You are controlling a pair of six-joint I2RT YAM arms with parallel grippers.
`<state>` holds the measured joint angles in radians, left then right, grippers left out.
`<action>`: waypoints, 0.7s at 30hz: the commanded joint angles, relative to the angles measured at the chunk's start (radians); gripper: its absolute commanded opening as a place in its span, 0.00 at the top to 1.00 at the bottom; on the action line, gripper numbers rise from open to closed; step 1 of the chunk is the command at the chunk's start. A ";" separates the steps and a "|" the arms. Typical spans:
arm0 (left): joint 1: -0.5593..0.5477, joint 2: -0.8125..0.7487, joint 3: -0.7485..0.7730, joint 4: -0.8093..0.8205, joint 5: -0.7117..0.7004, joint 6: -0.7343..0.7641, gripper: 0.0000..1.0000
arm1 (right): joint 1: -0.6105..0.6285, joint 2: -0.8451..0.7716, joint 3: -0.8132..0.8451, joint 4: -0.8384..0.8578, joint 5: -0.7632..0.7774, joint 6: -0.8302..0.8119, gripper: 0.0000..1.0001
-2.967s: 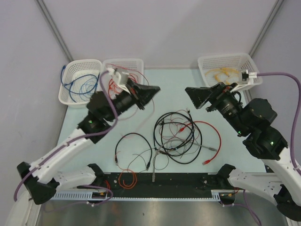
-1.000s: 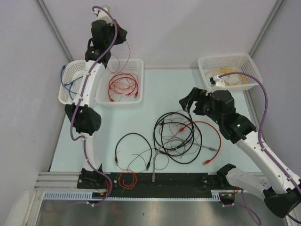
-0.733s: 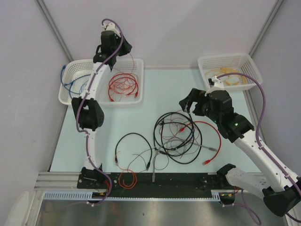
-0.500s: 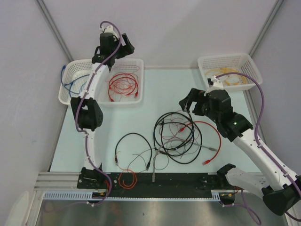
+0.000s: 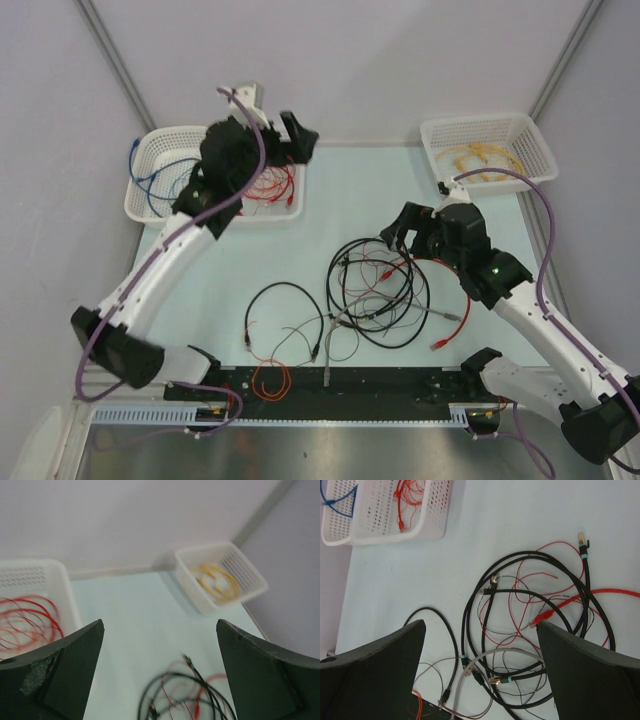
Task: Untangle the cables
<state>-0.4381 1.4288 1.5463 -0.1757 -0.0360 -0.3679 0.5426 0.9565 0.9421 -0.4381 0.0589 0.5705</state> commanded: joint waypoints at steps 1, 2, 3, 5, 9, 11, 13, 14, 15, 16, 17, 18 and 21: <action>-0.146 -0.142 -0.228 -0.036 -0.056 0.026 0.00 | -0.001 -0.028 -0.051 0.010 -0.048 0.019 0.01; -0.168 -0.201 -0.291 -0.101 -0.071 0.021 0.00 | 0.005 -0.036 -0.064 0.015 -0.076 0.026 0.01; -0.203 -0.234 -0.329 -0.126 -0.090 0.014 0.00 | 0.008 -0.047 -0.086 0.016 -0.077 0.029 0.01; -0.229 -0.312 -0.456 -0.175 -0.100 -0.014 0.00 | 0.026 -0.058 -0.101 0.016 -0.068 0.034 0.01; -0.275 -0.555 -0.670 -0.215 -0.116 -0.091 0.01 | 0.068 -0.081 -0.146 0.012 0.010 0.046 0.01; -0.278 -0.620 -0.766 -0.228 -0.148 -0.127 0.00 | 0.080 -0.094 -0.175 0.025 0.047 0.061 0.01; -0.277 -0.674 -0.798 -0.263 -0.210 -0.144 0.00 | 0.086 -0.099 -0.206 0.050 0.047 0.084 0.01; -0.278 -0.677 -0.796 -0.277 -0.215 -0.149 0.00 | 0.089 -0.099 -0.212 0.056 0.050 0.089 0.01; -0.278 -0.677 -0.792 -0.284 -0.217 -0.144 0.00 | 0.092 -0.099 -0.215 0.061 0.053 0.094 0.01; -0.278 -0.667 -0.787 -0.298 -0.214 -0.135 0.00 | 0.106 -0.101 -0.215 0.062 0.061 0.094 0.01; -0.278 -0.659 -0.778 -0.303 -0.225 -0.138 0.00 | 0.111 -0.108 -0.213 0.064 0.080 0.092 0.01; -0.277 -0.645 -0.773 -0.304 -0.228 -0.143 0.00 | 0.118 -0.114 -0.215 0.062 0.090 0.089 0.01; -0.278 -0.594 -0.758 -0.308 -0.225 -0.184 0.00 | 0.126 -0.145 -0.215 0.055 0.117 0.072 0.01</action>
<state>-0.7124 0.7815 0.7502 -0.4698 -0.2295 -0.4923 0.6548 0.8631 0.7197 -0.4232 0.1108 0.6437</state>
